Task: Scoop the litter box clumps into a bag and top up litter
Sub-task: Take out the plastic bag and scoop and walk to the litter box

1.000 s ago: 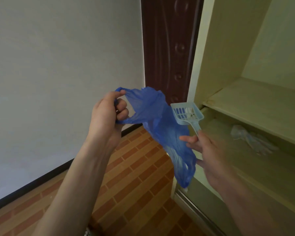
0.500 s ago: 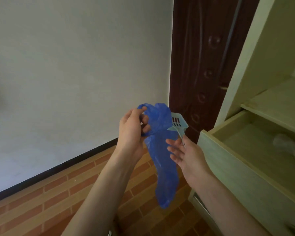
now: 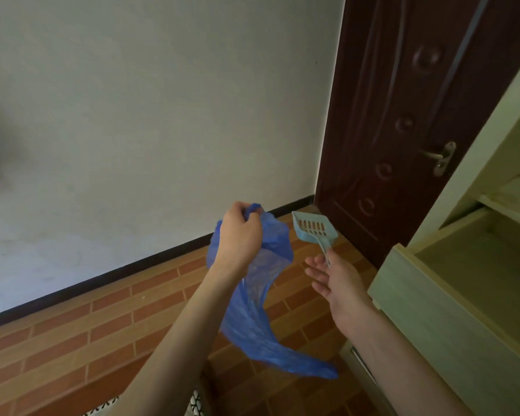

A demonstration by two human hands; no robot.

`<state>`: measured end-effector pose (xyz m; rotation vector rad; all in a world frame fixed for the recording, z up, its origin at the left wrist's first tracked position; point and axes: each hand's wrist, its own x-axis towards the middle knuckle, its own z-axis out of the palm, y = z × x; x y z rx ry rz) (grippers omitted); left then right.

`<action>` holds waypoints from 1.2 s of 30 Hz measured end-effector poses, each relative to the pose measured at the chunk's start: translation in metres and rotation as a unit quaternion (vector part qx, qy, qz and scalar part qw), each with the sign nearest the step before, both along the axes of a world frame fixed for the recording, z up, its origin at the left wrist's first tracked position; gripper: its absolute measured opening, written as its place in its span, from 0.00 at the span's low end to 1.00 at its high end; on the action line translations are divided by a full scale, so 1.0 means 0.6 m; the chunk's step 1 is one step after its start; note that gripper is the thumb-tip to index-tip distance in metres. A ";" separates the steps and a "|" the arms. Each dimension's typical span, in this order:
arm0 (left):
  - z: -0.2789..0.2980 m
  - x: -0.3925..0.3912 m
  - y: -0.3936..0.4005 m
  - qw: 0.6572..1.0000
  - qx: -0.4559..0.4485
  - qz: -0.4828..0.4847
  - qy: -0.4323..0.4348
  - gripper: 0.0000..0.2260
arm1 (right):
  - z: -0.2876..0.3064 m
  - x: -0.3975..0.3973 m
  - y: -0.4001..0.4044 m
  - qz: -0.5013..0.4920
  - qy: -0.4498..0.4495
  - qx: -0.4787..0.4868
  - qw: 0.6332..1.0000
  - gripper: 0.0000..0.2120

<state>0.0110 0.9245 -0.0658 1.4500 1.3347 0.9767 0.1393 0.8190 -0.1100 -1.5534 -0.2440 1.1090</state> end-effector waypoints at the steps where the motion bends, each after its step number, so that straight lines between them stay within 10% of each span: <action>1: -0.007 -0.004 0.005 0.998 0.037 0.008 0.052 0.07 | -0.003 -0.004 0.011 0.006 -0.001 -0.004 1.000 0.13; 7: -0.036 -0.037 0.057 0.974 0.141 0.051 0.170 0.29 | -0.013 -0.026 0.078 0.032 -0.008 -0.019 0.999 0.13; 11: -0.042 -0.060 0.117 0.985 0.105 0.014 0.137 0.13 | -0.019 -0.037 0.121 0.049 -0.017 -0.022 0.998 0.13; 18: -0.028 -0.083 0.166 0.999 -0.012 -0.046 0.023 0.17 | -0.030 -0.036 0.196 0.068 -0.050 -0.017 0.996 0.14; 29: -0.048 -0.104 0.278 0.946 0.169 0.093 0.261 0.06 | -0.088 0.003 0.344 0.136 -0.107 -0.024 0.985 0.16; 36: -0.036 -0.123 0.356 0.969 0.150 0.135 0.141 0.08 | -0.144 0.056 0.479 0.198 -0.216 -0.023 0.956 0.17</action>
